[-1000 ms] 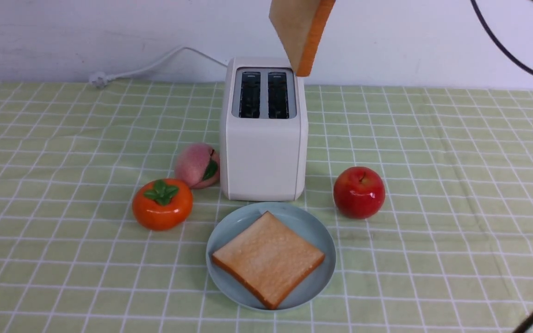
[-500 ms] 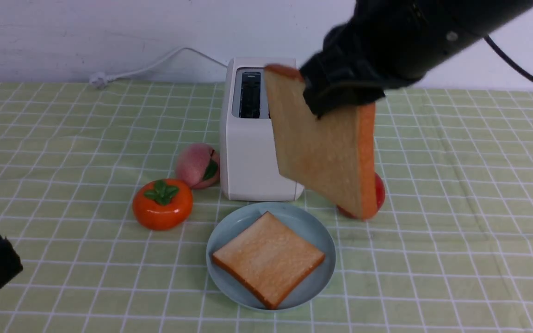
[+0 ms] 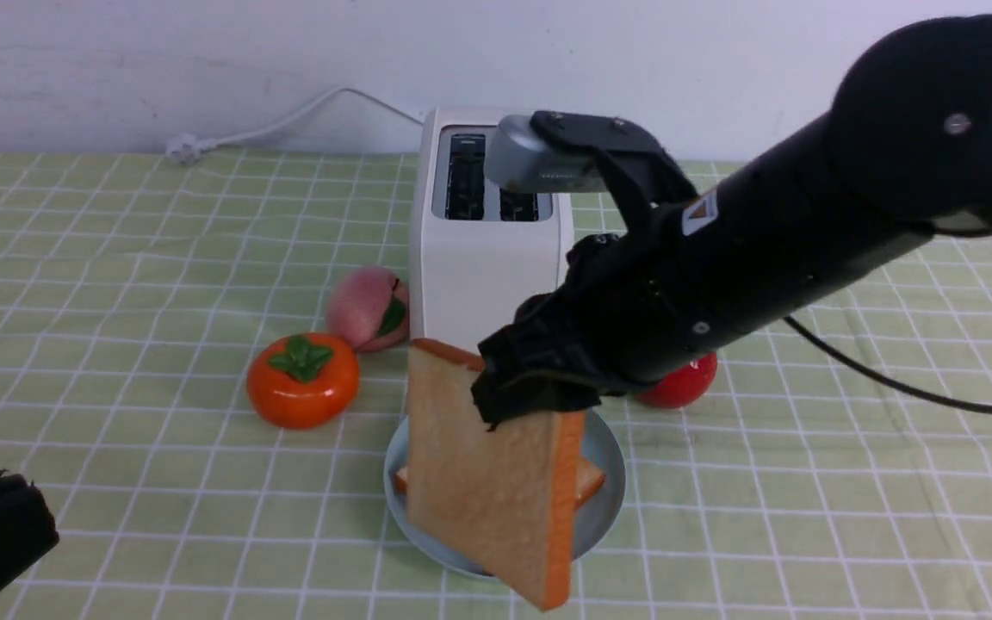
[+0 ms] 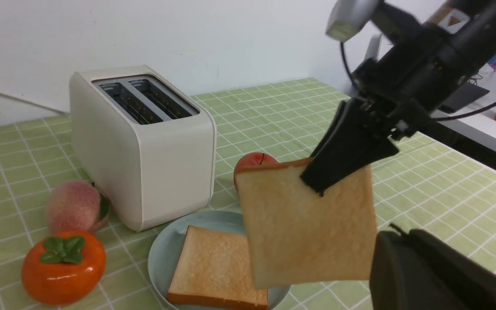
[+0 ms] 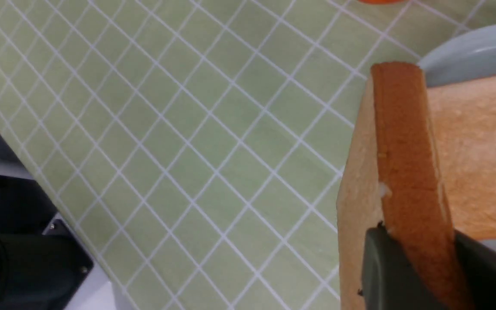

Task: Take toasted bread from bread machine on green coffee tablecloth place on plate.
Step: 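Place the held slice of bread on top of the slice on the plate with the right gripper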

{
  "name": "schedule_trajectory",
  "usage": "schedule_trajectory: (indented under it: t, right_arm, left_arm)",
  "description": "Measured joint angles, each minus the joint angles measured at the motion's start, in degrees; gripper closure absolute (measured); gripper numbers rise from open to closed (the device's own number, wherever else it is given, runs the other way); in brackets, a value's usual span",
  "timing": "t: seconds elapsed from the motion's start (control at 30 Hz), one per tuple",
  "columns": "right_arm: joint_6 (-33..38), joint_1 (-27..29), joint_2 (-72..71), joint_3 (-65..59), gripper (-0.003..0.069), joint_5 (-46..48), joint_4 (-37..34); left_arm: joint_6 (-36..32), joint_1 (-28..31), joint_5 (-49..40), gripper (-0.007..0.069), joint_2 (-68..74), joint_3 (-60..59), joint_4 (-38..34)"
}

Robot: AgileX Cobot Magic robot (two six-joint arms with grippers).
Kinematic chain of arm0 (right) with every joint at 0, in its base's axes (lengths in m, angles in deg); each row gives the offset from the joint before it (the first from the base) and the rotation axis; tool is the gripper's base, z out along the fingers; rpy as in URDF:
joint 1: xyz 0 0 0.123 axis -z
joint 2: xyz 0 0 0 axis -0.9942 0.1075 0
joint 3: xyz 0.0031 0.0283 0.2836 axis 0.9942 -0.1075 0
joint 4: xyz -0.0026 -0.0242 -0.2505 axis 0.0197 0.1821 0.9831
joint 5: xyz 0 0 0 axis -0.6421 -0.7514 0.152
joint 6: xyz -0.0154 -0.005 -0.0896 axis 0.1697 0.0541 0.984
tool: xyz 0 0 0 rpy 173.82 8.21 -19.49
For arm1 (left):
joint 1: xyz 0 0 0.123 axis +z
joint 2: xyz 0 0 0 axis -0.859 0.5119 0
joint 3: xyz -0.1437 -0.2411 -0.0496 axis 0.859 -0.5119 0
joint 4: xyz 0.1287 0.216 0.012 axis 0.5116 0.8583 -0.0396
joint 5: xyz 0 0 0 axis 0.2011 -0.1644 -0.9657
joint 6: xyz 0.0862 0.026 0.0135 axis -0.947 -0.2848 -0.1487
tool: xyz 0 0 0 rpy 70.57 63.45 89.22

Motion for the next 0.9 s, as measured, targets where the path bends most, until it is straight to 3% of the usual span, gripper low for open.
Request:
schedule_trajectory:
  t: [0.03,0.17,0.3,0.77,0.9]
  right_arm:
    - [4.71,2.66,2.51,-0.07,0.0531,-0.48,-6.51]
    - [13.31,6.86,7.36,-0.07,0.0533,-0.37,-18.59]
    - [17.67,9.55,11.63,-0.08,0.0533,-0.52,-25.29]
    - [18.59,12.02,20.12,-0.13,0.053,-3.69,-27.71]
    - [18.64,12.02,20.35,-0.13,0.0478,-4.74,-26.2]
  left_arm:
    - [0.0,0.0,0.0,0.0627,0.0,0.0,0.0]
    - [0.0,0.0,0.0,0.0627,0.0,0.0,0.0]
    - [0.0,0.0,0.0,0.0627,0.0,0.0,0.0]
    - [-0.05,0.0,0.0,0.0621,0.0,0.0,0.0]
    - [-0.05,0.0,0.0,0.0621,0.0,0.0,0.0]
